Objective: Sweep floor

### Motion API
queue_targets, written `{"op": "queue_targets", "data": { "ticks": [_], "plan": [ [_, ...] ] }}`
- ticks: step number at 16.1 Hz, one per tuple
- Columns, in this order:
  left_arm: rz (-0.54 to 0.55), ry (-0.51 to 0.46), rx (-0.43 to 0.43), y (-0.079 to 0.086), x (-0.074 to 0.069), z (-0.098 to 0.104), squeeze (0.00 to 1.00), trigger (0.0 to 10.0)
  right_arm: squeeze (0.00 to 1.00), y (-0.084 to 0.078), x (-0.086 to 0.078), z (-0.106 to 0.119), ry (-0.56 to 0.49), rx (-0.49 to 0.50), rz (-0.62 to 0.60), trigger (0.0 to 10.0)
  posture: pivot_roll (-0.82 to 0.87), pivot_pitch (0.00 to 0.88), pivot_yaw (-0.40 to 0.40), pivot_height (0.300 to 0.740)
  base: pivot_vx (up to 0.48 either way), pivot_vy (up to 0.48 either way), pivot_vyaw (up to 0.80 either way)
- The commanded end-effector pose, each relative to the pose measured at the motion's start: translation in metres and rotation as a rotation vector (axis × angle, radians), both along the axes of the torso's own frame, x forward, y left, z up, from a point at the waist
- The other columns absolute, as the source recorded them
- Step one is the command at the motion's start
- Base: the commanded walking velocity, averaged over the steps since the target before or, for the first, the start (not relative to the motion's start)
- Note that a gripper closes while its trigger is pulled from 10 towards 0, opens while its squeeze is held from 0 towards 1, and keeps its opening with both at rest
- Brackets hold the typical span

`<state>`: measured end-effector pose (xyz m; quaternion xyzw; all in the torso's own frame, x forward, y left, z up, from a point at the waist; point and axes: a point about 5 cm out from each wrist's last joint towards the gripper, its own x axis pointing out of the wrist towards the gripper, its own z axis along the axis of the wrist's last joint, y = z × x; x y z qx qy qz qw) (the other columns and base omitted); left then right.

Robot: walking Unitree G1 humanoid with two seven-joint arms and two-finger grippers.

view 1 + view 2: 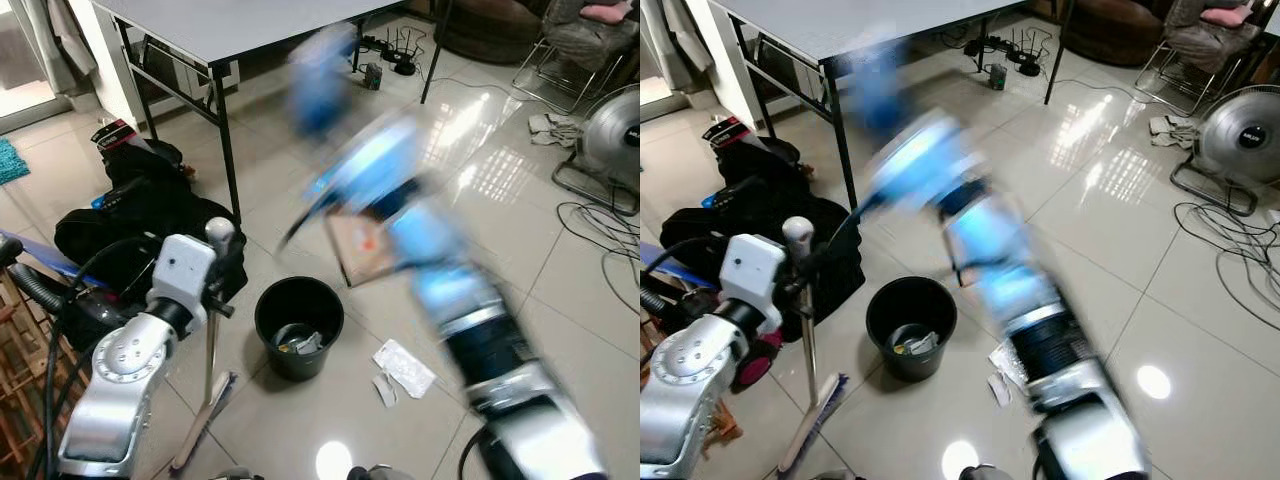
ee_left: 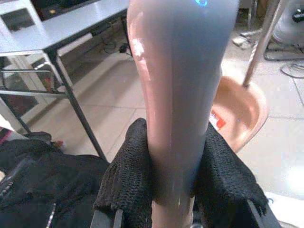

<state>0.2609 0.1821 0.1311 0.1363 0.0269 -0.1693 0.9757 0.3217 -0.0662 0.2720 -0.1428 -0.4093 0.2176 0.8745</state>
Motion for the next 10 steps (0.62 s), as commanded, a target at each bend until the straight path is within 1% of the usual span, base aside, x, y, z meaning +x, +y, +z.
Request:
{"op": "queue_targets", "data": {
  "ticks": [1,3,4,6,7,8,10],
  "plan": [
    [-0.043,0.001,0.006,-0.009,-0.002,-0.003,0.00,10.0,0.00,-0.029,0.002,0.018,-0.013,0.055,-0.108,10.0,0.05,0.067,-0.031,0.740,0.000,0.000,0.00],
    [-0.051,0.010,-0.008,-0.015,-0.004,-0.005,0.00,10.0,0.00,-0.059,0.003,0.007,0.085,0.056,-0.218,10.0,0.04,0.067,-0.035,0.740,0.000,0.000,0.00],
    [-0.053,0.003,-0.019,-0.016,-0.005,-0.004,0.00,10.0,0.00,-0.076,0.001,-0.003,0.155,0.075,-0.282,10.0,0.04,0.068,-0.036,0.740,0.000,0.000,0.00],
    [-0.048,-0.010,-0.034,-0.017,-0.005,-0.004,0.00,10.0,0.00,-0.103,-0.008,-0.020,0.248,0.110,-0.385,10.0,0.03,0.067,-0.038,0.740,0.000,0.000,0.00],
    [-0.049,-0.021,-0.038,-0.019,-0.004,-0.003,0.00,10.0,0.00,-0.116,-0.013,-0.027,0.264,0.100,-0.473,10.0,0.01,0.073,-0.038,0.740,0.000,0.000,0.00],
    [-0.052,-0.032,-0.044,-0.021,-0.003,-0.002,0.00,10.0,0.00,-0.125,-0.018,-0.032,0.275,0.133,-0.520,10.0,0.01,0.074,-0.040,0.740,0.000,0.000,0.00],
    [-0.053,-0.041,-0.050,-0.024,0.000,-0.002,0.00,10.0,0.00,-0.131,-0.023,-0.040,0.275,0.185,-0.549,10.0,0.01,0.074,-0.040,0.740,0.000,0.000,0.00]
  ]
}}
